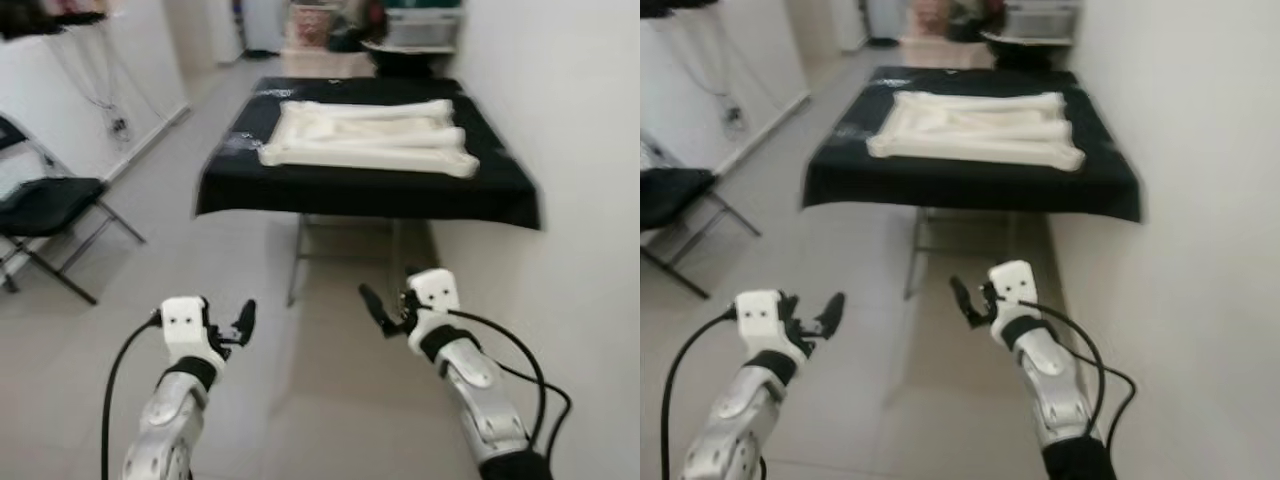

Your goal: Building children table

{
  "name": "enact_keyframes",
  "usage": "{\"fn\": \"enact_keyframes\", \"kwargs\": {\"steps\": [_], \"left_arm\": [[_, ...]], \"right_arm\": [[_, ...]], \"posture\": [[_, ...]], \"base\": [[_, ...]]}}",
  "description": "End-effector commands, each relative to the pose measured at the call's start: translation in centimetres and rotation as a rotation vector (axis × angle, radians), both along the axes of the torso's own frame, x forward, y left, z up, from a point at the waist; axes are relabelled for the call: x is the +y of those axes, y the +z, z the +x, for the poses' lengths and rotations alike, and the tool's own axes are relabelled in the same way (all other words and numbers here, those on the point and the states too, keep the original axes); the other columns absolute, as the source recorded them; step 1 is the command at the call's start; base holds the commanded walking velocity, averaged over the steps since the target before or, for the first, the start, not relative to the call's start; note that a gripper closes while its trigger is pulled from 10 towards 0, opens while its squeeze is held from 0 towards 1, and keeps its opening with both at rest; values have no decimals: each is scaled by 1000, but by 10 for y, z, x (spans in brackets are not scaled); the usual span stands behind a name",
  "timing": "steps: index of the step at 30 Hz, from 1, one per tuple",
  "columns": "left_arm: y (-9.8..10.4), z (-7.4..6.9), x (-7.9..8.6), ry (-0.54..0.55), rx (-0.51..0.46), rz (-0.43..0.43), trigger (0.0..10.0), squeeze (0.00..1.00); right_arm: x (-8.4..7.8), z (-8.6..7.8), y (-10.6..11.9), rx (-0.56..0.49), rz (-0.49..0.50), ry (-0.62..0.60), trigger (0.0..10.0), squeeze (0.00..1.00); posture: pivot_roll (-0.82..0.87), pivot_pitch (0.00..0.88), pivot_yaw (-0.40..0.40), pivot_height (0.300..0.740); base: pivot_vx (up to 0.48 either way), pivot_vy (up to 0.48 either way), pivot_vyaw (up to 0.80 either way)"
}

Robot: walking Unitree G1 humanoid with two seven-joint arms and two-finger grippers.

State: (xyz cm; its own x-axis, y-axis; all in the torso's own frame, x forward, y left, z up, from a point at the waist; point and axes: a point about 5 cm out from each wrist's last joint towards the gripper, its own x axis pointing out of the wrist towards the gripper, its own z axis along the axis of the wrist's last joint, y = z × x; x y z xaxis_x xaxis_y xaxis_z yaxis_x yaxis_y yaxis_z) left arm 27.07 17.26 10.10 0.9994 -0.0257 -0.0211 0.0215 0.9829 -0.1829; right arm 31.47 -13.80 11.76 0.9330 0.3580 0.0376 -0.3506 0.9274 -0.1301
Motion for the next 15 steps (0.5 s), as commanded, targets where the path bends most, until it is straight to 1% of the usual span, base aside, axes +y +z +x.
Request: {"fn": "enact_keyframes", "kwargs": {"steps": [1,2,4,7,9,10,15], "left_arm": [[3,3,-7,-42,-1,13,10000,0],[3,5,-9,-59,8,21,10000,0],[3,5,-9,-59,8,21,10000,0],[3,7,-12,-96,14,42,10000,0],[3,9,-12,-99,13,43,10000,0],[5,12,-12,-102,6,37,10000,0],[11,19,-14,-111,-13,23,10000,0]], "right_arm": [[-9,-3,-7,34,-18,-22,10000,0],[-7,-2,-7,34,-10,-10,10000,0],[-7,-2,-7,34,-10,-10,10000,0],[-8,0,-8,57,4,-28,10000,0],[-8,1,-7,56,19,-34,10000,0],[-10,2,-6,57,44,-41,10000,0],[-8,4,-4,56,51,-24,10000,0]], "posture": [[-11,0,11,740],[-15,0,18,740],[-15,0,18,740],[-15,0,19,740],[-15,0,17,740],[-11,0,13,740],[-8,0,11,740]], "base": [[364,0,800],[364,0,0],[364,0,0],[360,0,0],[360,0,0],[360,0,0],[355,0,0]]}}
